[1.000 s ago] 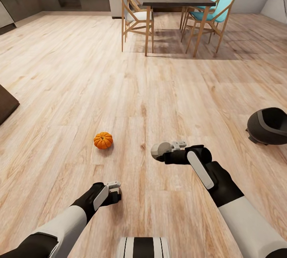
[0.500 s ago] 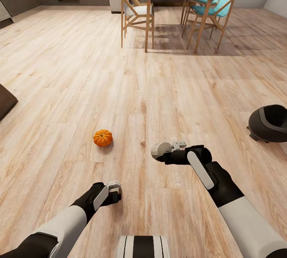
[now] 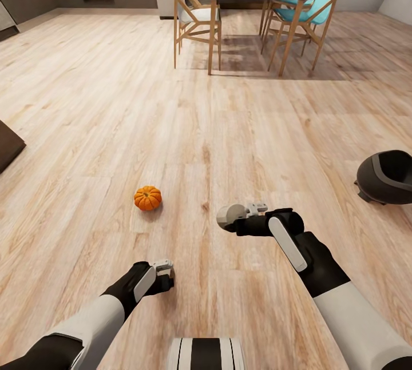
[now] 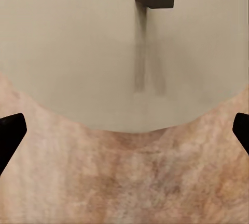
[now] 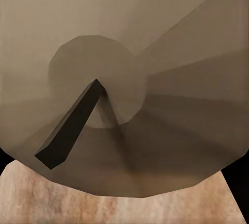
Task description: Place each of the two pumpkins and all three candles from the living room inside a cabinet in the living room (use any cabinet), then make sure every cabinet is closed, and position the cauldron so it is next to a table in the living room.
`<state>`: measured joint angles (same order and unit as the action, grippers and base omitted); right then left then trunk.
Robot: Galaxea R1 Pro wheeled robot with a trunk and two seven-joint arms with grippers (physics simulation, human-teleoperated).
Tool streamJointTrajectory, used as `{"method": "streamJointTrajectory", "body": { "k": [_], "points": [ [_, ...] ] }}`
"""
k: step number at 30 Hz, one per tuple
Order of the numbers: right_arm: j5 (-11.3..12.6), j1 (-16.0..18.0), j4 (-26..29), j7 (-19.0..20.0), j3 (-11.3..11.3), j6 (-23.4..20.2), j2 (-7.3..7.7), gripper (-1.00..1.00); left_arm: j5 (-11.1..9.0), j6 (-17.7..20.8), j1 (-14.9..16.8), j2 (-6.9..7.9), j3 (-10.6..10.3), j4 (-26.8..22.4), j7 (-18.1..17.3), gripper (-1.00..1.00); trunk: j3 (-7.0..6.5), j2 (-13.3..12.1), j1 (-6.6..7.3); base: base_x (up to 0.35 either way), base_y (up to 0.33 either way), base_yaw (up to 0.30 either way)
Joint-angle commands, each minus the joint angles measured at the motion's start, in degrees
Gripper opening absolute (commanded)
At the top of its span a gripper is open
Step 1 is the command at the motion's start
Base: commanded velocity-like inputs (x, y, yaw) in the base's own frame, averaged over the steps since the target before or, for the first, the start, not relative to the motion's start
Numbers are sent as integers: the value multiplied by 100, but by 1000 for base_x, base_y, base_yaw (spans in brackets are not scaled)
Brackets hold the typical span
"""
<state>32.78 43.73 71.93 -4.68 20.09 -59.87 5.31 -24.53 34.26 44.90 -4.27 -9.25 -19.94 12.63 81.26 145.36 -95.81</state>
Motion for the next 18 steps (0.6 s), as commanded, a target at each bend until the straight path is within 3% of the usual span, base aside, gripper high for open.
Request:
{"method": "streamJointTrajectory", "body": {
  "k": [1, 18],
  "points": [
    [53, 4, 5, -50, 13, -13, 5, -100, -61, 20, 1, 3, -41, -10, 46, 100, 4, 2, 1, 16, 0, 0],
    [49, 4, 5, -50, 13, -13, 5, -100, -61, 19, 1, 5, -41, -10, 46, 100, 4, 2, 1, 38, 0, 0]
  ]
}}
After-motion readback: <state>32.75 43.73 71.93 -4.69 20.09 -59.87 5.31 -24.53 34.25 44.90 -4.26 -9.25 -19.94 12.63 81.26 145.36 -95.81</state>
